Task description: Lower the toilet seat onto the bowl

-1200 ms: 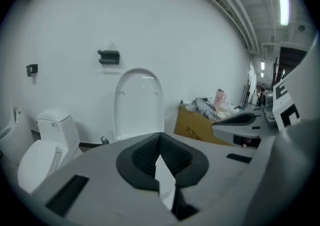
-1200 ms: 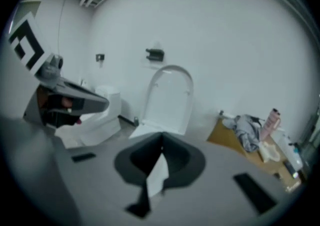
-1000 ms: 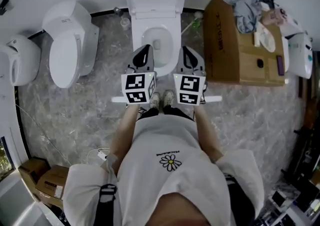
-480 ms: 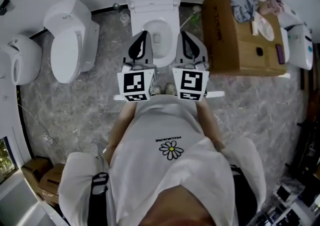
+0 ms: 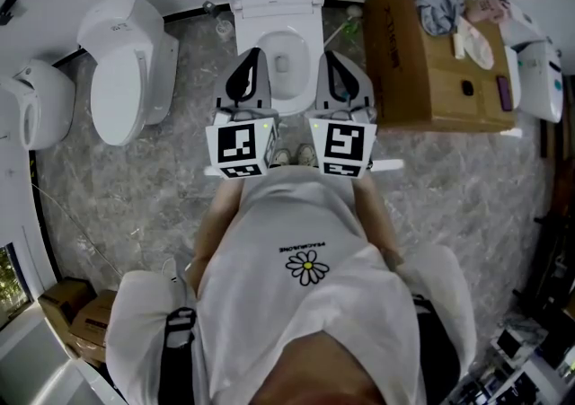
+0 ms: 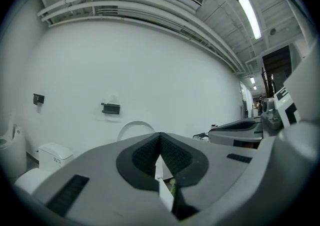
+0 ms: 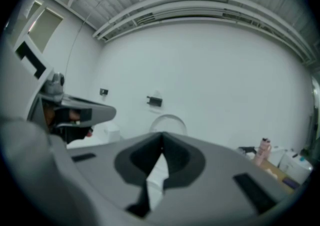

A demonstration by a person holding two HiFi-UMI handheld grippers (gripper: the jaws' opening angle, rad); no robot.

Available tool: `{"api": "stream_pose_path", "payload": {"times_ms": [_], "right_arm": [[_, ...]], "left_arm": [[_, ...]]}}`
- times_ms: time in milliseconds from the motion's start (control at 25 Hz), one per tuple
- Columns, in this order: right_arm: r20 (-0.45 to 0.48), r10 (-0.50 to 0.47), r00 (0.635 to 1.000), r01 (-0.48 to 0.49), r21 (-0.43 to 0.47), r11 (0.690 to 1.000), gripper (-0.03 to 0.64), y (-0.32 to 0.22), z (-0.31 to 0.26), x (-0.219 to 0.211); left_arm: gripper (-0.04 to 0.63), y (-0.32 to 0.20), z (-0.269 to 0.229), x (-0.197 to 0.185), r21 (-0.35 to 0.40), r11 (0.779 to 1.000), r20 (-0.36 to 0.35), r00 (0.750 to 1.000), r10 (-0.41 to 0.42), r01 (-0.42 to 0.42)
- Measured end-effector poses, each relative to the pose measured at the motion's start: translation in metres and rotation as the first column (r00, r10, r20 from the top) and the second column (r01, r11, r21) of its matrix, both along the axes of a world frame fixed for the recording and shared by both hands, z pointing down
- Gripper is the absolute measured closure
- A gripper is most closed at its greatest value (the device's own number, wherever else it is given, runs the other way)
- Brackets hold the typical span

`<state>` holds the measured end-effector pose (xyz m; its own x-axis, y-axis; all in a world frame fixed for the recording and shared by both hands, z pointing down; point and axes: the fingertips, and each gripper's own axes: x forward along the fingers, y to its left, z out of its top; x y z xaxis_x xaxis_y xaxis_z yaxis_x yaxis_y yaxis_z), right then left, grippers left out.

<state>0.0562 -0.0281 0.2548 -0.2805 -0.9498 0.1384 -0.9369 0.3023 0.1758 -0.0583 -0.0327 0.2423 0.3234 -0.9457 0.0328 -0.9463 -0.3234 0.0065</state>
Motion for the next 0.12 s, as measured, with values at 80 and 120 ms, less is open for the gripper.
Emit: {"api": "stream_pose_path", "payload": {"times_ms": [80, 120], "right_arm": [[0.000, 0.001, 1.000, -0.001, 0.000, 1.000, 0.586, 0.0006, -0.0001, -0.0003], [-0.001, 0.001, 1.000, -0.001, 0.000, 1.000, 0.586, 0.0009, 0.0000, -0.0005]], "left_arm": [[0.575, 0.0011, 0.0006, -0.0010, -0.002, 1.000, -0.002, 1.000, -0.003, 0.003], [0.575, 0.0018, 0.0010, -0.0015, -0.003, 1.000, -0.003, 1.000, -0.005, 0.005]]}}
